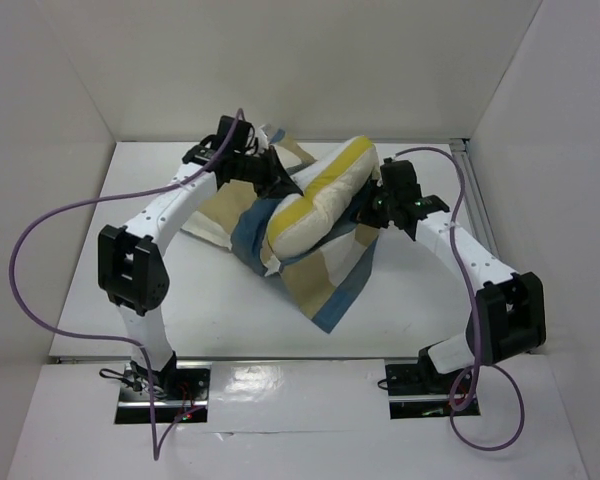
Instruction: Put the pillow into the pillowcase
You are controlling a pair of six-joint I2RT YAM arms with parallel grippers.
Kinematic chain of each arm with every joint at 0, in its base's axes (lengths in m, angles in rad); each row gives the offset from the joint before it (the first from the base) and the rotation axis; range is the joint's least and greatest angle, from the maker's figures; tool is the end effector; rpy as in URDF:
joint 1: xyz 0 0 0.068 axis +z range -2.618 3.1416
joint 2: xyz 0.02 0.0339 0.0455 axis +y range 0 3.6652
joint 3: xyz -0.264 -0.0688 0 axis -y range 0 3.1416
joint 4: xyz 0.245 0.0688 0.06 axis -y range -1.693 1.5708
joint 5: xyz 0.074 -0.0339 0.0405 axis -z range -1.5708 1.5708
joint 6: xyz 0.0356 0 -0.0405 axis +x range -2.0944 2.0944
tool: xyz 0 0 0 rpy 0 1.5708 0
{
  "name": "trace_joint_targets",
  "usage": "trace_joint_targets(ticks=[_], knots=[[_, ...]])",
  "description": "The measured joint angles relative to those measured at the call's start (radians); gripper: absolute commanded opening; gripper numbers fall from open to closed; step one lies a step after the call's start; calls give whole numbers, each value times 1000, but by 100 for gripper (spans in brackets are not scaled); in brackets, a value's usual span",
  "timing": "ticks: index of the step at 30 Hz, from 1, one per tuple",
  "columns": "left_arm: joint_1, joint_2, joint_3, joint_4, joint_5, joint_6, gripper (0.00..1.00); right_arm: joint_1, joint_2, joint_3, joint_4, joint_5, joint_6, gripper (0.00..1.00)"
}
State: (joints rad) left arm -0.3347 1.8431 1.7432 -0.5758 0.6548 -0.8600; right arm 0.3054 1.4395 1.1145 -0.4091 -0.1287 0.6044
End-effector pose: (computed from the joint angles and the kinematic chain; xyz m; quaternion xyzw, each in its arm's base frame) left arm 0.3901 -0.1586 0.3391 -0.0872 0.8605 -0.4702 0.1757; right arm 0.3018 0.0999 0.2806 0.1100 0.9056 0.2309 0.3384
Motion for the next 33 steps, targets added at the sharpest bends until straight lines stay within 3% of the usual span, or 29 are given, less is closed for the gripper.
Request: trace_joint_targets(ticks=[2, 4, 16, 19, 26, 33], knots=[[-38, 24, 5, -1, -22, 12, 0, -4, -10, 5, -32, 21, 2, 14], [-66, 50, 5, -10, -49, 24, 0, -11, -23, 19, -64, 48, 2, 0], [-61, 105, 15, -53, -128, 56, 0, -16, -64, 22, -108, 112, 30, 0], [-72, 153, 106, -122, -150, 111, 0, -23, -105, -25, -88, 133, 62, 0], [-105, 189, 108, -156, -186, 235, 0, -159, -77, -58, -10, 105, 129, 0], [-153, 183, 77, -154, -283, 333, 0, -276, 36, -7, 102, -39, 182, 0]])
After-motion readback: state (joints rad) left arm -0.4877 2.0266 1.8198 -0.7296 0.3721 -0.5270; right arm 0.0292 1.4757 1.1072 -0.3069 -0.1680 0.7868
